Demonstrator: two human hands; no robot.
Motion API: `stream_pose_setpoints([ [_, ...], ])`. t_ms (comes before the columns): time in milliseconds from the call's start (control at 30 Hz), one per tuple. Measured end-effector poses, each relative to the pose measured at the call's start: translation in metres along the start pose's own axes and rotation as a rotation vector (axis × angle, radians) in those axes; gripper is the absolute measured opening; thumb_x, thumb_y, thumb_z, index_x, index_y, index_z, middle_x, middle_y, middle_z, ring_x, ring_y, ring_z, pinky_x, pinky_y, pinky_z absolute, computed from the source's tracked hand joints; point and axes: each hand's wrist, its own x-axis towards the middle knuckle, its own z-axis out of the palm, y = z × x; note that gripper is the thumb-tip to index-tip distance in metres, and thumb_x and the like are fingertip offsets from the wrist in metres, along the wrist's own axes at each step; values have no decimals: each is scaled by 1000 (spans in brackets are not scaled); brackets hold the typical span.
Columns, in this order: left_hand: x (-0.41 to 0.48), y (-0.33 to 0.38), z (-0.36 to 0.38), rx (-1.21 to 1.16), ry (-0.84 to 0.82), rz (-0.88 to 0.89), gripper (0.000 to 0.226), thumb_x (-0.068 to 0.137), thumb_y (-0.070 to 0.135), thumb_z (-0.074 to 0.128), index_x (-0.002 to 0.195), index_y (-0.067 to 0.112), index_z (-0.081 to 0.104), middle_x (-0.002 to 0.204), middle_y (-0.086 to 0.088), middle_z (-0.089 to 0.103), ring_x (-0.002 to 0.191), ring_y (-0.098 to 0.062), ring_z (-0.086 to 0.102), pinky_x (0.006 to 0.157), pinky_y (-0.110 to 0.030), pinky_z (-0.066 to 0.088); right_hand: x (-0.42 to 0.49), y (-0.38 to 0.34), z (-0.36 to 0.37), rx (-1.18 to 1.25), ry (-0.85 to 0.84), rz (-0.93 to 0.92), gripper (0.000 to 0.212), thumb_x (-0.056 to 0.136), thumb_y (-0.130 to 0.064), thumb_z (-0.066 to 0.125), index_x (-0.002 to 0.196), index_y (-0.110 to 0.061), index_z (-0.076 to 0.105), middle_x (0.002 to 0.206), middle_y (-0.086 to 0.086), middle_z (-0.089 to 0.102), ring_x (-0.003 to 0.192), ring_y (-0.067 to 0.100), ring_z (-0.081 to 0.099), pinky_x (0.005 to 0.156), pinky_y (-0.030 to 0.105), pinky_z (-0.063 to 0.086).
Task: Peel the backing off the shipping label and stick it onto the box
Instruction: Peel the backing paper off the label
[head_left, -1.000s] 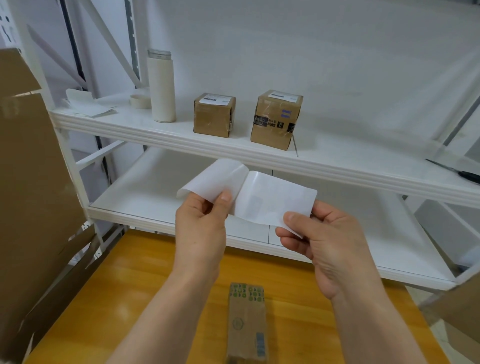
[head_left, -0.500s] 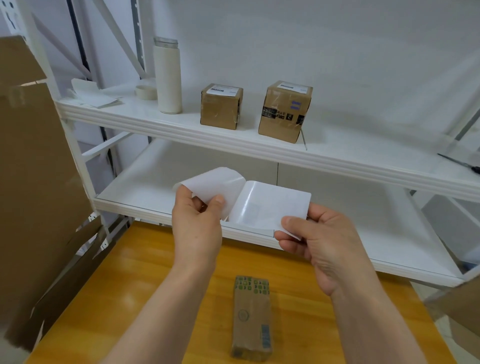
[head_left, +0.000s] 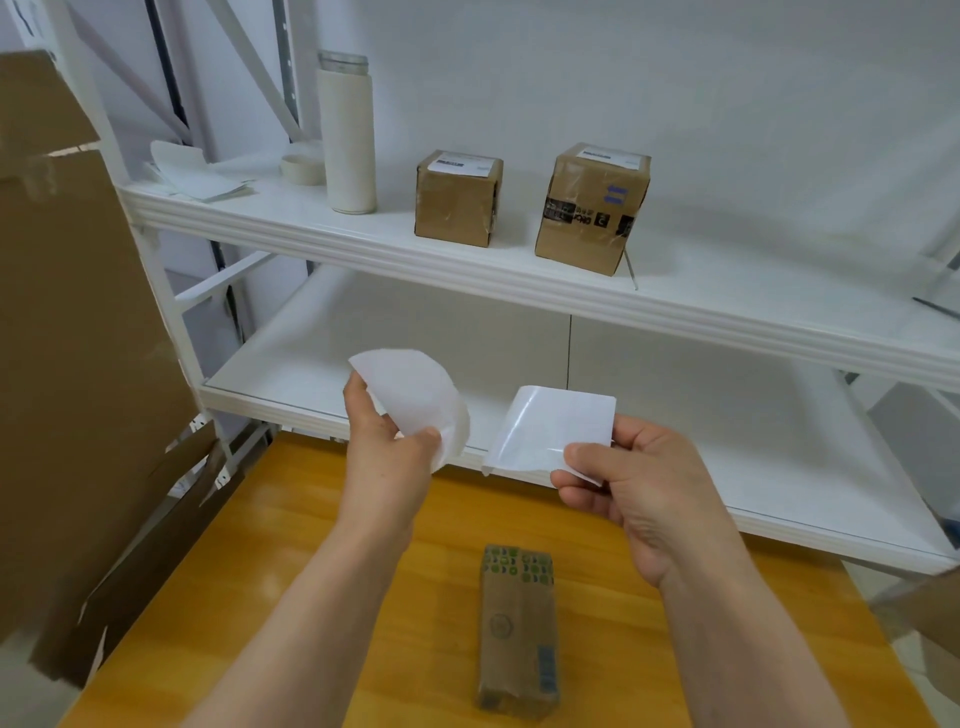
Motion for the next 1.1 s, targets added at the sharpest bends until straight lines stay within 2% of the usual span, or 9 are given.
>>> stream_pose_setpoints([
  [67, 8, -11, -3, 12, -63, -84, 92, 91, -7, 59, 152, 45, 14, 119, -8, 64, 108, -28, 60, 86, -41, 54, 3, 3, 3, -9, -2, 7, 27, 87, 4, 68, 102, -19, 67, 98, 10, 76, 68, 20, 77, 57, 27, 60],
  [167, 19, -34, -7, 24, -129, -201, 90, 92, -5, 63, 153, 44, 16, 110, -10, 67, 99, -26, 65, 70, -34, 56, 6, 9, 7, -21, -13, 19, 27, 87, 4, 67, 93, -22, 66, 96, 9, 76, 67, 20, 77, 58, 28, 62],
  [233, 23, -52, -8, 53, -165, -256, 87, 92, -3, 63, 152, 42, 20, 112, -11, 68, 99, -29, 66, 64, -33, 56, 8, 13, 10, -29, -18, 29, 29, 87, 5, 67, 89, -24, 65, 95, 9, 76, 66, 19, 76, 58, 29, 62],
  [433, 35, -106, -8, 119, -203, -398, 83, 92, -1, 63, 152, 40, 24, 117, -14, 65, 101, -32, 65, 61, -31, 56, 20, 29, 16, -54, -16, 81, 30, 87, 5, 66, 86, -25, 64, 96, 10, 75, 64, 18, 76, 57, 27, 61],
  [567, 42, -133, -8, 173, -234, -437, 77, 95, -1, 57, 151, 41, 24, 116, -12, 66, 95, -26, 63, 61, -29, 55, 31, 47, 23, -82, 0, 133, 31, 87, 5, 66, 85, -25, 64, 100, 10, 73, 69, 20, 76, 61, 29, 62],
  [667, 46, -161, -9, 244, -260, -488, 77, 96, -3, 52, 152, 41, 22, 120, -13, 63, 88, -23, 60, 59, -29, 53, 39, 64, 27, -107, 16, 183, 26, 87, 4, 66, 98, -19, 66, 106, 10, 71, 73, 21, 76, 63, 30, 63],
  [800, 47, -205, -16, 341, -233, -612, 74, 97, 1, 46, 153, 42, 22, 127, -15, 59, 86, -25, 60, 51, -28, 50, 47, 83, 32, -129, 38, 236, 40, 87, 1, 68, 124, -13, 63, 113, 11, 70, 77, 21, 76, 63, 27, 62],
  [933, 46, -232, -21, 430, -221, -677, 67, 101, 11, 40, 154, 46, 18, 133, -13, 52, 94, -29, 60, 53, -29, 53, 54, 100, 33, -129, 61, 275, 44, 88, 1, 68, 129, -13, 62, 114, 12, 69, 80, 22, 76, 68, 31, 63],
  [1100, 53, -248, -19, 440, -297, -680, 75, 96, 2, 41, 153, 48, 22, 130, -13, 57, 94, -29, 61, 57, -30, 53, 60, 120, 36, -111, 88, 324, 41, 88, 0, 69, 126, -13, 62, 110, 12, 69, 79, 22, 76, 69, 30, 63],
])
